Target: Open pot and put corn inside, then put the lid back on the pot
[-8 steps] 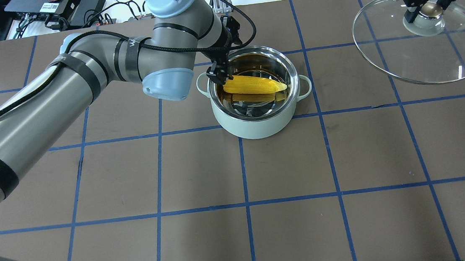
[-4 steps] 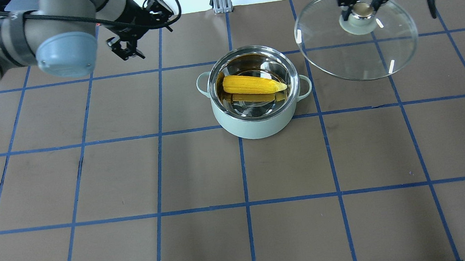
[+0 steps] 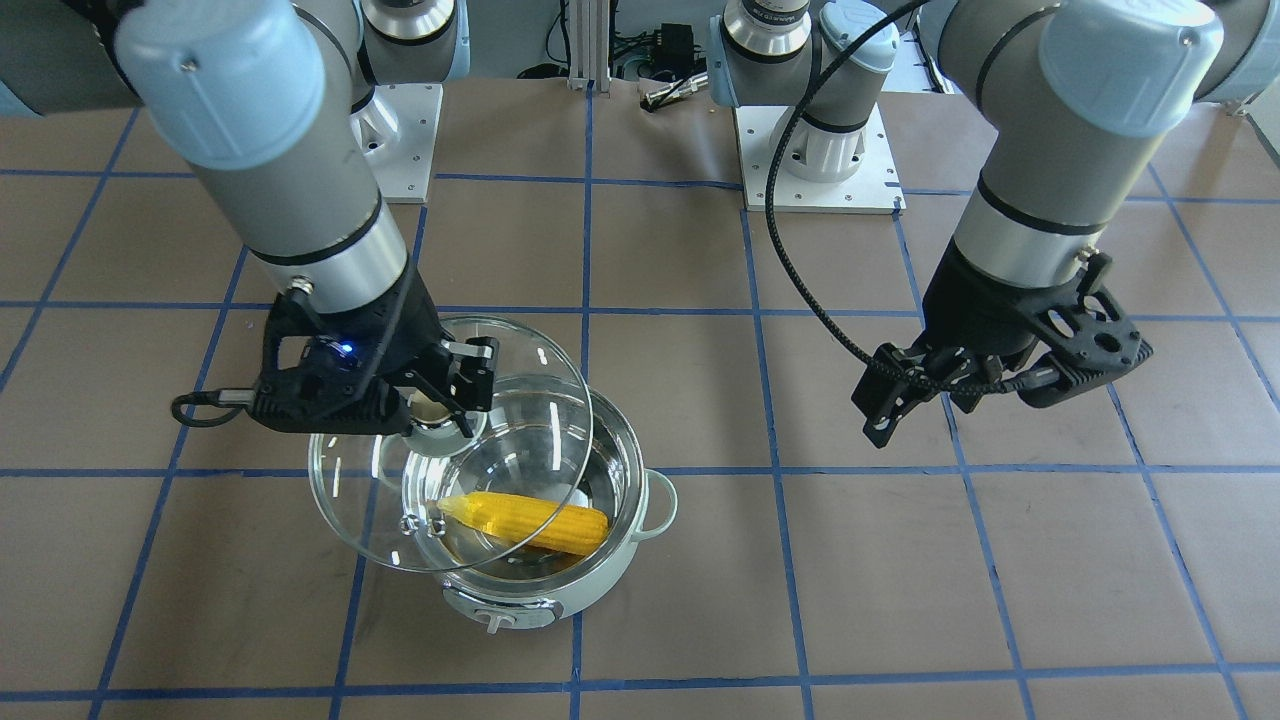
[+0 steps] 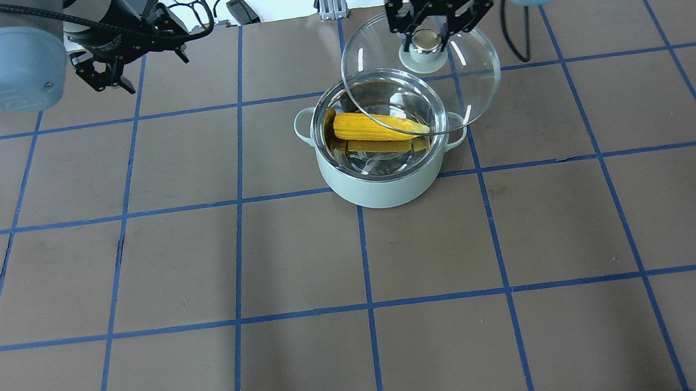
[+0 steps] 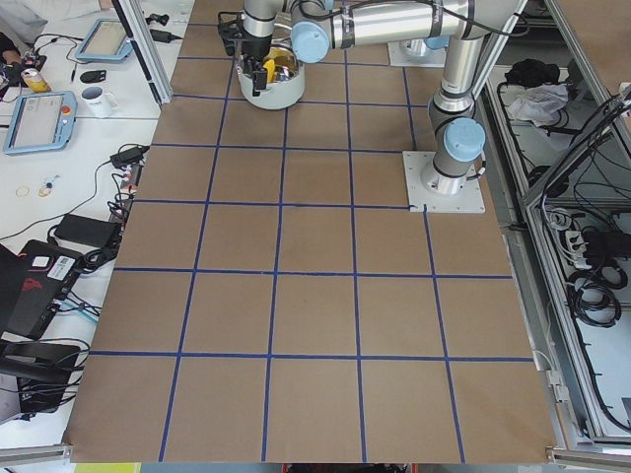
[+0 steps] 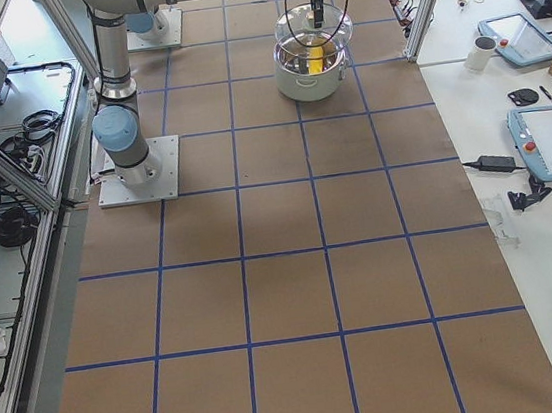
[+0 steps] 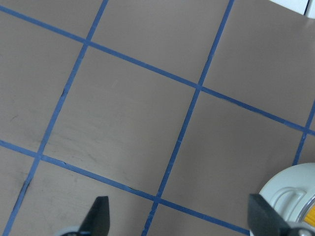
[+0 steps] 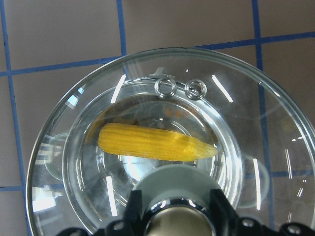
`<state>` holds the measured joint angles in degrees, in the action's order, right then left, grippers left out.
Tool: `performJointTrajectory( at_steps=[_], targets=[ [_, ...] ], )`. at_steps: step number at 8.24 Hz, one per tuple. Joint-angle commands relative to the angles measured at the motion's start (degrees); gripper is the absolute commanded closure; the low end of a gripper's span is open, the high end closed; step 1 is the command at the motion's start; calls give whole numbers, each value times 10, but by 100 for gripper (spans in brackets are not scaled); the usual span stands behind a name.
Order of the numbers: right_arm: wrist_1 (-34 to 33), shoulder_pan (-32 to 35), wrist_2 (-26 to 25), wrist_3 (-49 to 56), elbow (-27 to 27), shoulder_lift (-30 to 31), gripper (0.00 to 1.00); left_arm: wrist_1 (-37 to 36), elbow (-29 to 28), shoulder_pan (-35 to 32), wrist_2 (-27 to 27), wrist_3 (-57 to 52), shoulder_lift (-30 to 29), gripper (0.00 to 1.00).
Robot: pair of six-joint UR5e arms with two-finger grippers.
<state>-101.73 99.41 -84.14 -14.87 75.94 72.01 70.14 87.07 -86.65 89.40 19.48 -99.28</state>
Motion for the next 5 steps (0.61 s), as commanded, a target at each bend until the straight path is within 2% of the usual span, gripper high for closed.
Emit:
performJointTrajectory(
  at_steps=[1,4,5],
  targets=[
    [-50,42,2,-76,9,-46,90,53,10,-4,13,-23,55,0],
    [-81,47,-1,-93,48,-52,91,96,8,-5,14,-33,57,0],
    [-85,47,-3,-92,50,-53,91,96,10,-5,44,-131,57,0]
  ],
)
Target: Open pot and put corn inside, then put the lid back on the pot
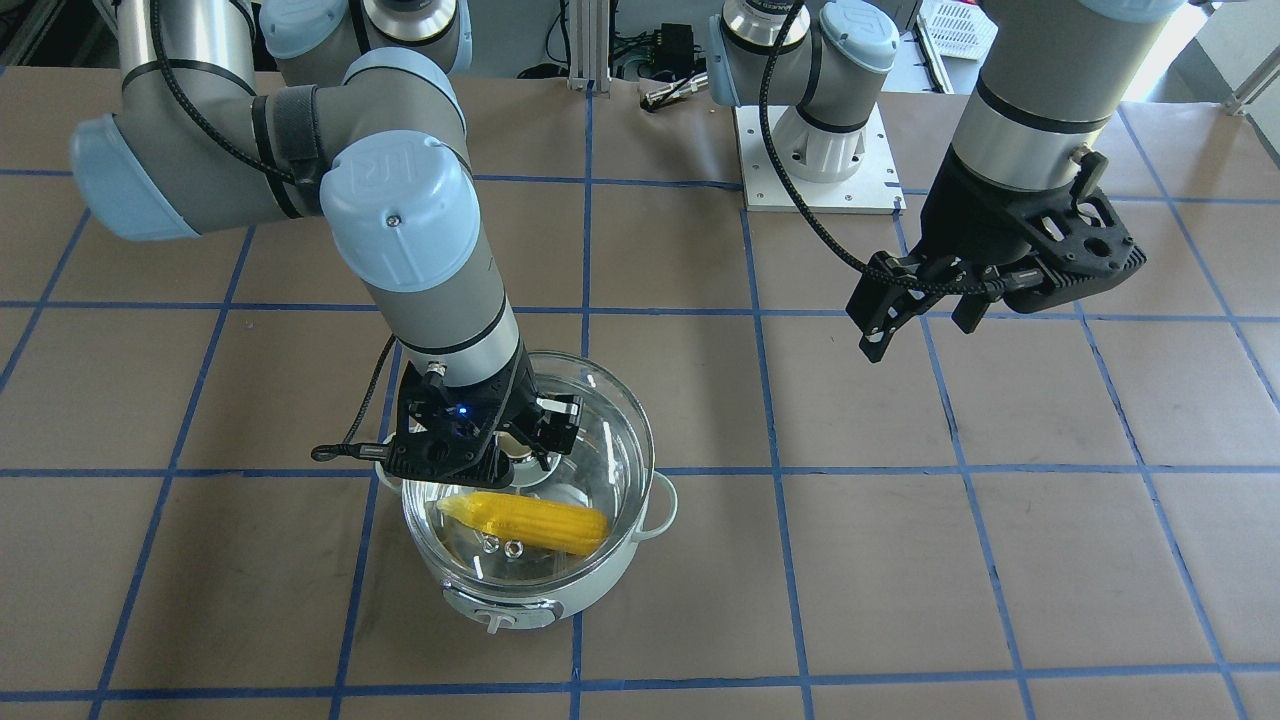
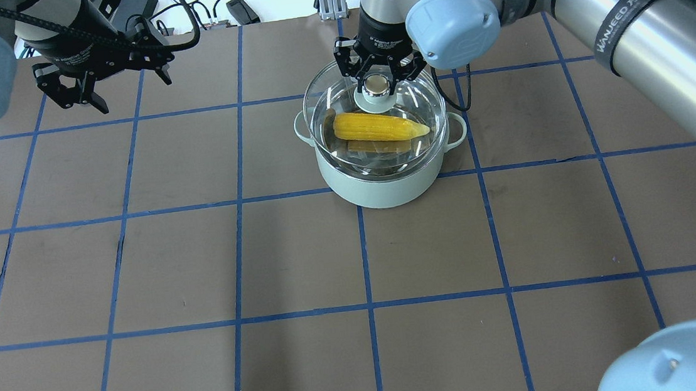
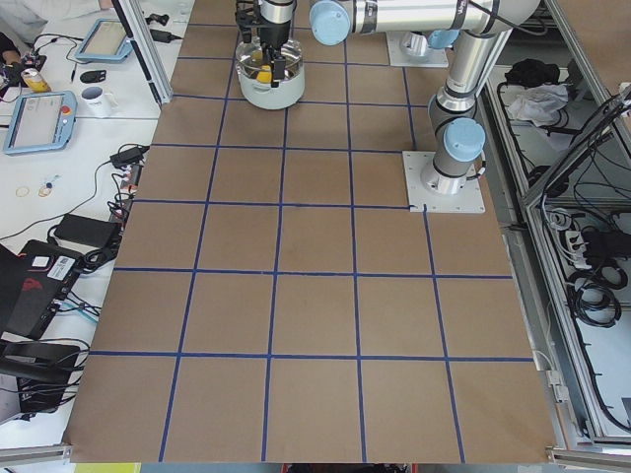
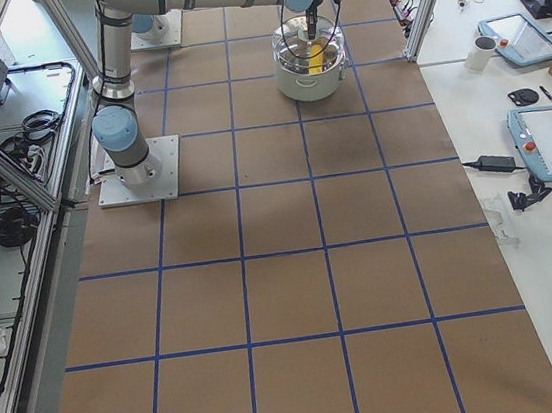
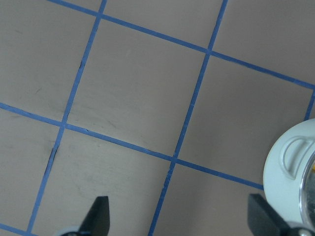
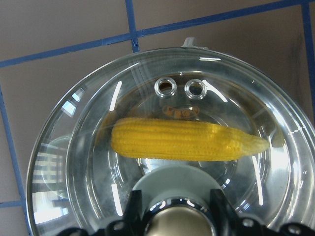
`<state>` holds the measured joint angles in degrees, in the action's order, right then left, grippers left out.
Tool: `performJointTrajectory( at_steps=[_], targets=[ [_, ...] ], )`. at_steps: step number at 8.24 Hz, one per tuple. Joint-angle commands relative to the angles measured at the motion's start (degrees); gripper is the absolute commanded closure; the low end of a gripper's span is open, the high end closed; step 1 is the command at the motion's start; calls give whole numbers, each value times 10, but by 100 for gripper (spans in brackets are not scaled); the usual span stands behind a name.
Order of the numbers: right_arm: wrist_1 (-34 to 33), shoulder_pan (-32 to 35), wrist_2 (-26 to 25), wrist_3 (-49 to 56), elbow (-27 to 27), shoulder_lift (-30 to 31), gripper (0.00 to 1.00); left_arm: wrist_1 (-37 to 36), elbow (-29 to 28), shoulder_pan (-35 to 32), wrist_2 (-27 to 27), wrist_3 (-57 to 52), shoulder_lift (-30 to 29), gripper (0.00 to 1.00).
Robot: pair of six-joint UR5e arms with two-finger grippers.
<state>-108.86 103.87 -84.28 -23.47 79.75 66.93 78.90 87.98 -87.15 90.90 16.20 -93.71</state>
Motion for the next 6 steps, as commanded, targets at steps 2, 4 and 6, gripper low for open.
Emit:
performJointTrajectory(
  at_steps=[2,4,6],
  targets=[
    [-12,2,-3,-2,17,-4,90,8,-1,-2,42,-138,-3,0],
    [-13,2,-3,-2,17,-3,90,8,0,-40,42,-138,-6,0],
    [-12,2,-3,1,18,-5,90,8,1,-54,14,-136,-3,0]
  ],
)
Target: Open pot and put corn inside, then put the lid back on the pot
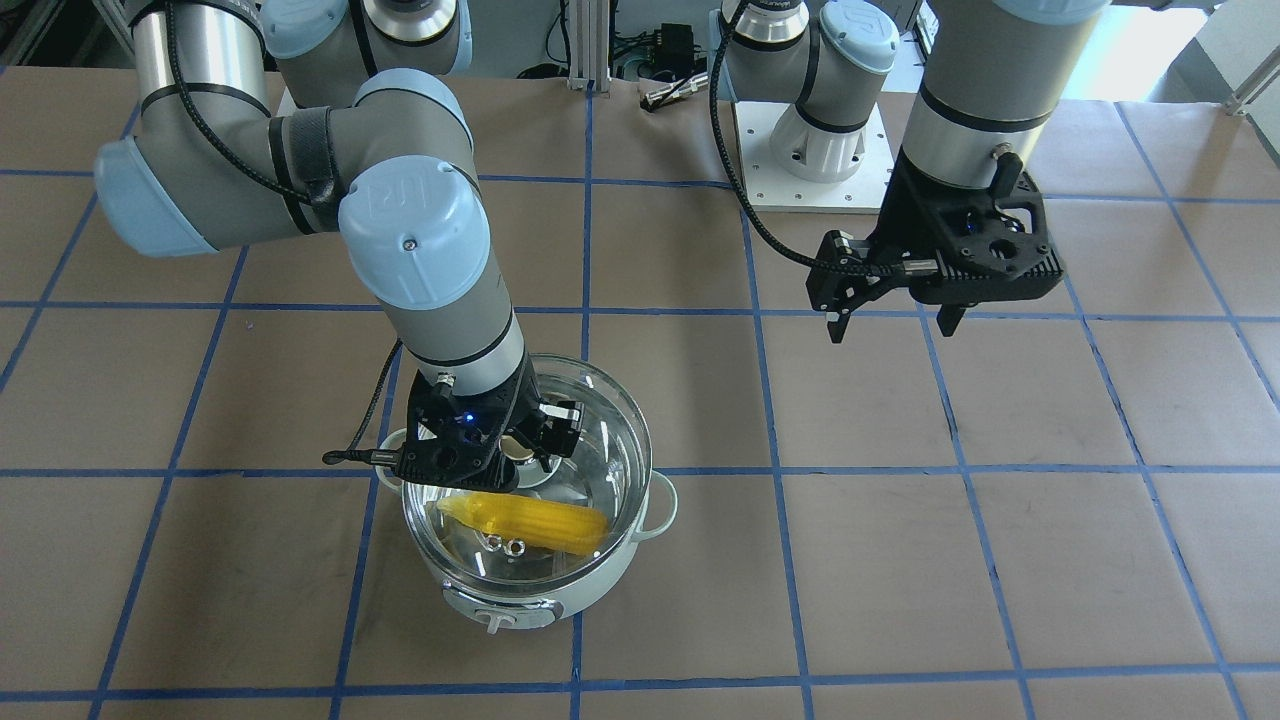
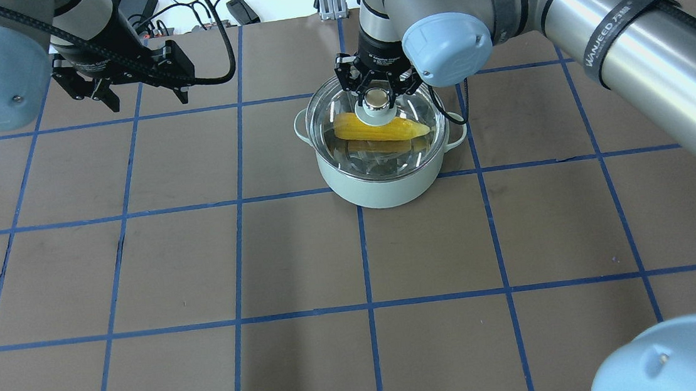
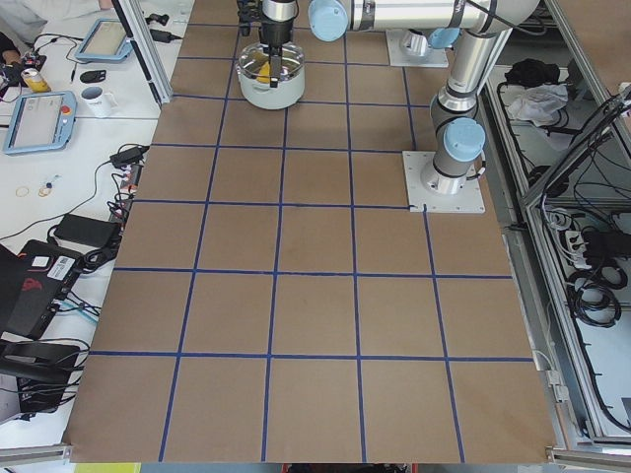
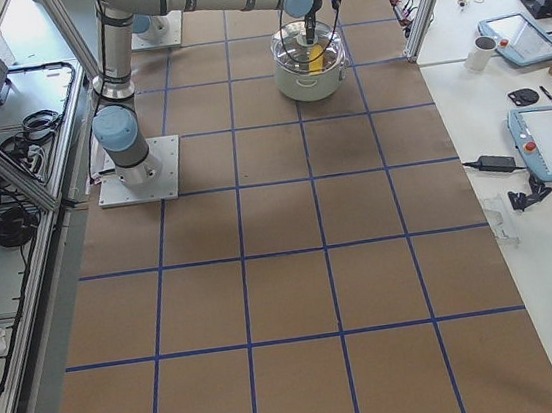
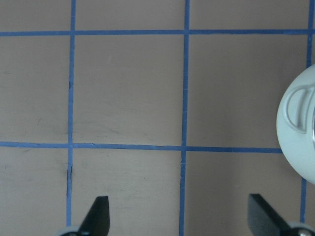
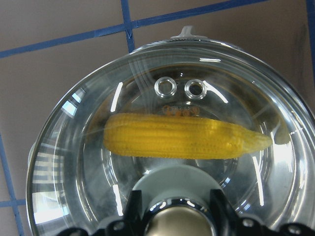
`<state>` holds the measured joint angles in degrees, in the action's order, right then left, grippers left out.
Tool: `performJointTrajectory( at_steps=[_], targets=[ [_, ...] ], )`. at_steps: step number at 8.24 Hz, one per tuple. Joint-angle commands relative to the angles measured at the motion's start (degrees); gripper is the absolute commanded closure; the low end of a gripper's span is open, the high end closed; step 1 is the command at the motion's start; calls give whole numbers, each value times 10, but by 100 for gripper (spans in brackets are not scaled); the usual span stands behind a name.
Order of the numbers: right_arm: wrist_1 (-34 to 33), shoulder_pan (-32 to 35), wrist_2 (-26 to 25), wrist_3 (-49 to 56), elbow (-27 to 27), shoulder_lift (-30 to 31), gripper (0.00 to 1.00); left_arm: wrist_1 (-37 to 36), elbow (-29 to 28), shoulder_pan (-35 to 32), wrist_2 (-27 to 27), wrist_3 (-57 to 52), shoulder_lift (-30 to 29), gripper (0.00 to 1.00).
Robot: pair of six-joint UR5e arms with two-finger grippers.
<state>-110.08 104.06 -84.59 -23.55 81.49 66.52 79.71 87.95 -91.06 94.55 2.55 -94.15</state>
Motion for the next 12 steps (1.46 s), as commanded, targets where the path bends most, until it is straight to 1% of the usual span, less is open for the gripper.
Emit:
performJointTrajectory(
  at_steps=[1,2,3,5,6,8,9,12],
  targets=[
    [1,0,0,1,1,-2,89,0,2,-15,-24,-10,2,0],
    [3,0,0,1,1,-2,88,6,-4,-15,-24,-37,3,0],
    [3,0,0,1,2,-2,86,47,-6,-15,-24,-47,10,0],
    [3,0,0,1,2,-2,77,50,-1,-15,-26,-48,34,0],
    [3,0,0,1,3,-2,72,51,1,-15,-24,-47,36,0],
    [3,0,-7,2,5,0,47,54,3,-15,-24,-47,36,0],
    [3,0,-12,6,5,0,40,55,3,-15,-23,-41,37,0],
    [0,0,-12,7,5,0,32,49,3,-13,-23,-45,33,0]
  ],
)
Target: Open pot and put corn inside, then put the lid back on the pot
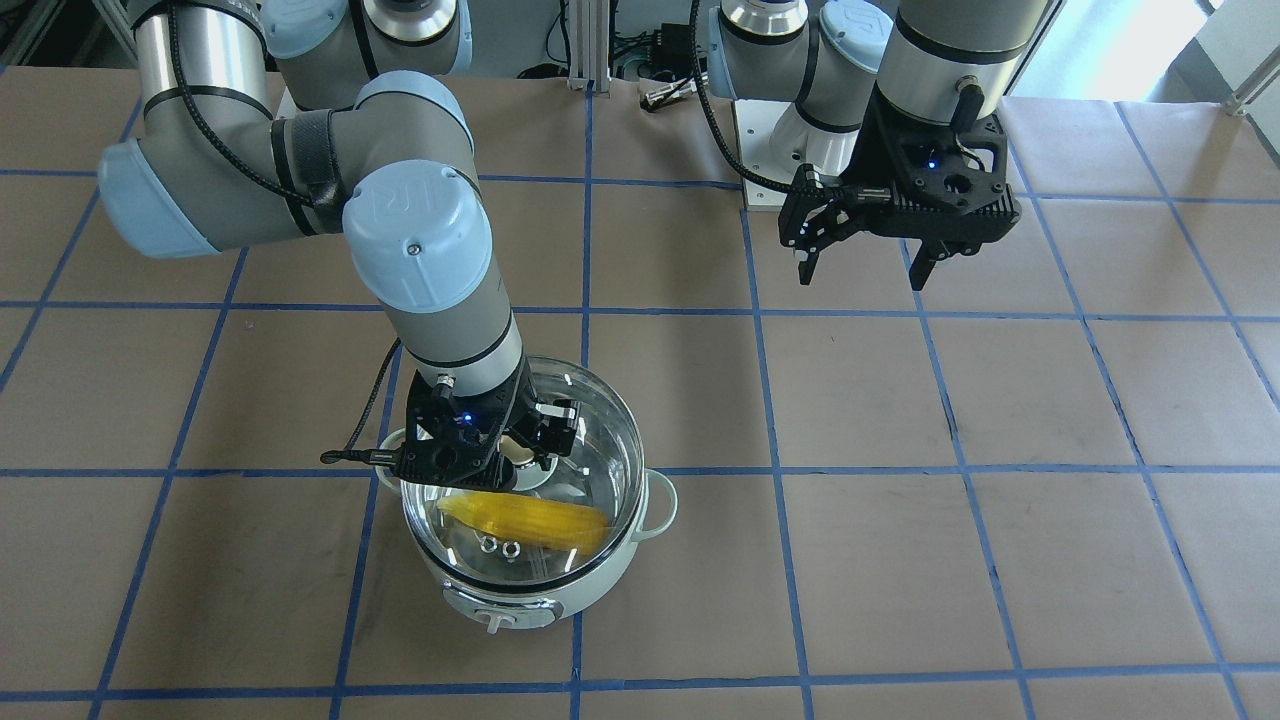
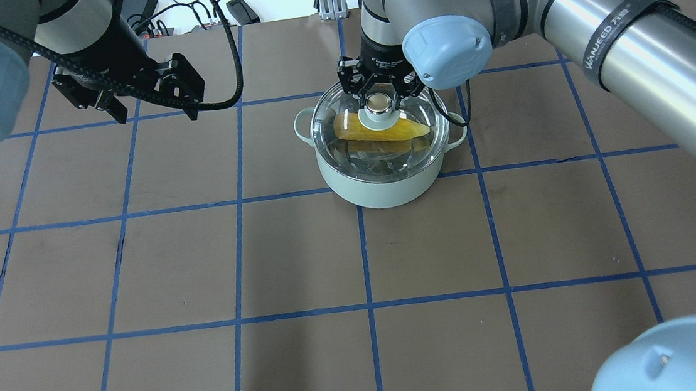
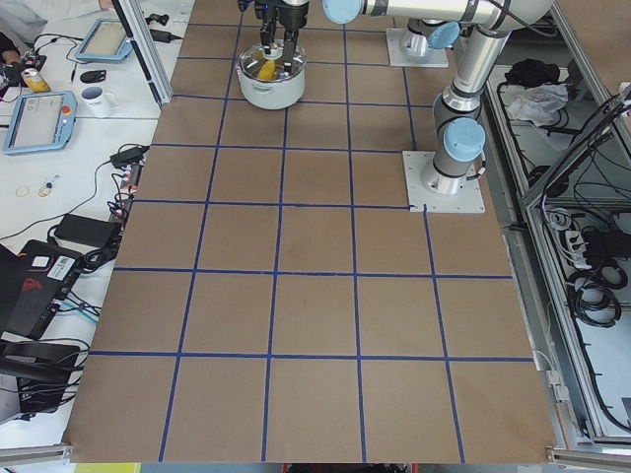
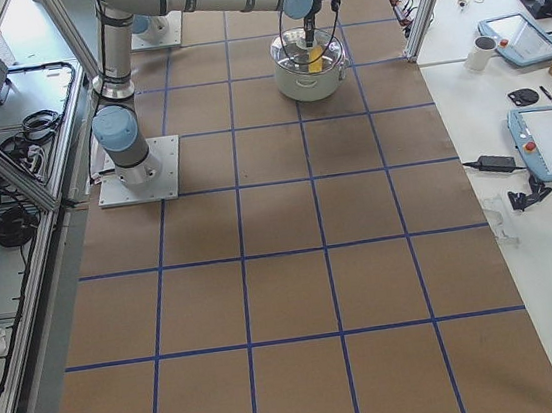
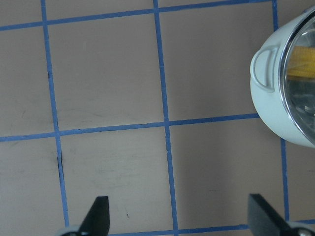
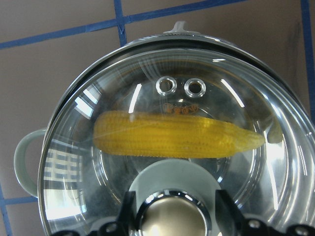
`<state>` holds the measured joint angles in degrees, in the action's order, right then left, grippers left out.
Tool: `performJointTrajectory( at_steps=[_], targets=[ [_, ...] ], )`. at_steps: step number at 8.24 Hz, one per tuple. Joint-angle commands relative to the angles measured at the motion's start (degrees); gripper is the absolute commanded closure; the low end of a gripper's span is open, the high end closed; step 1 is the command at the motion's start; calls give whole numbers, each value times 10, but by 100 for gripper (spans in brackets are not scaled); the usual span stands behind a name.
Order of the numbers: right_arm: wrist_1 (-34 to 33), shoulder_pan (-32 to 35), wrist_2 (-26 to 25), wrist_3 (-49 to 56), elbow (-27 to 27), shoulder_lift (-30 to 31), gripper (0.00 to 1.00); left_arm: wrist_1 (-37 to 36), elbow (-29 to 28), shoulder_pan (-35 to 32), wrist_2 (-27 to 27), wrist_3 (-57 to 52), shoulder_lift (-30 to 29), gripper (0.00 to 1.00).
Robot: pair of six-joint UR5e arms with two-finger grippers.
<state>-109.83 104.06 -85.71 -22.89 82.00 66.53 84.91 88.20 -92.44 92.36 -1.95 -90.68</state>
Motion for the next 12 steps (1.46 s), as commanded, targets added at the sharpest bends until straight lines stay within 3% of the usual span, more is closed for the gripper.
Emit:
performJointTrajectory(
  at_steps=[1,12],
  targets=[
    [-4,0,0,0,0,1,30,-3,0,0,-3,2,-2,0],
    [-49,0,9,-5,18,2,29,-6,0,1,-3,8,-11,0]
  ],
)
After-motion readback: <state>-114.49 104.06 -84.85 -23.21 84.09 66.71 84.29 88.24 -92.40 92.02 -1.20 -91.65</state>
